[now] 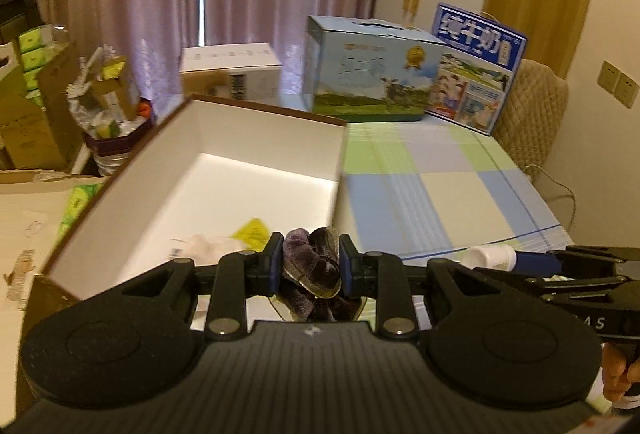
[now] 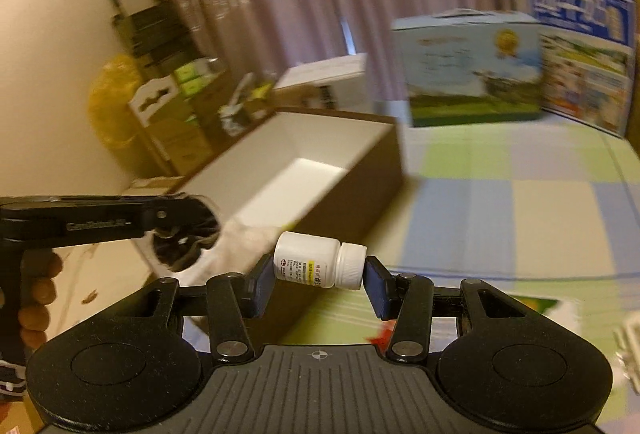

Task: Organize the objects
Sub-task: 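Carry the dark pouch in the left tool and pill bottle in the right tool to the box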

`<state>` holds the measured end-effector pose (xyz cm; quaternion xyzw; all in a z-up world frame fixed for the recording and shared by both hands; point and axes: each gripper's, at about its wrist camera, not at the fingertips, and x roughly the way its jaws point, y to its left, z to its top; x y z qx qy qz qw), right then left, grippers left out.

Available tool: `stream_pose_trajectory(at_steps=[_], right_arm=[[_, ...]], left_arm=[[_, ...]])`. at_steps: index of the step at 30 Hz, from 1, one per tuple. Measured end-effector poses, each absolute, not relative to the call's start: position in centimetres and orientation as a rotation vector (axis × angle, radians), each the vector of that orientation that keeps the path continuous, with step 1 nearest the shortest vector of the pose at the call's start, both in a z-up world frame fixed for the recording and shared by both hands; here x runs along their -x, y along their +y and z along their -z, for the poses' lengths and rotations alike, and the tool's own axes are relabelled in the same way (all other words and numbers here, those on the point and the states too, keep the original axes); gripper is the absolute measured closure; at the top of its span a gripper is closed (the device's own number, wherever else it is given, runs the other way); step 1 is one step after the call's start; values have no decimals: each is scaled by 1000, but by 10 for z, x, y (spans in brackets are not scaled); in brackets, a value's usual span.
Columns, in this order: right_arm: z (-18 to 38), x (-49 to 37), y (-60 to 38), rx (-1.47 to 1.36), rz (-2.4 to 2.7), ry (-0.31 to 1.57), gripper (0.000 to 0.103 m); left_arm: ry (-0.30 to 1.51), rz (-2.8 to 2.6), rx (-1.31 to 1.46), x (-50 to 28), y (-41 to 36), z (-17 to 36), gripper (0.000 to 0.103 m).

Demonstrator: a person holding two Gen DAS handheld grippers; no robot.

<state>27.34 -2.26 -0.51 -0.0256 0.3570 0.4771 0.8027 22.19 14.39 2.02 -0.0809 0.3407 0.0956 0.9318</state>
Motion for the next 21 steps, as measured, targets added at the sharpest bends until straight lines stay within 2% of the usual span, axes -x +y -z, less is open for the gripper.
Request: stream_pose_trajectory(at_steps=[10, 21], right_arm=[[10, -252, 63, 141, -1088, 756, 58], [29, -258, 113, 227, -1028, 785, 58]], left_arm=[[694, -255, 169, -208, 212, -20, 79], [738, -287, 197, -219, 274, -2, 79]])
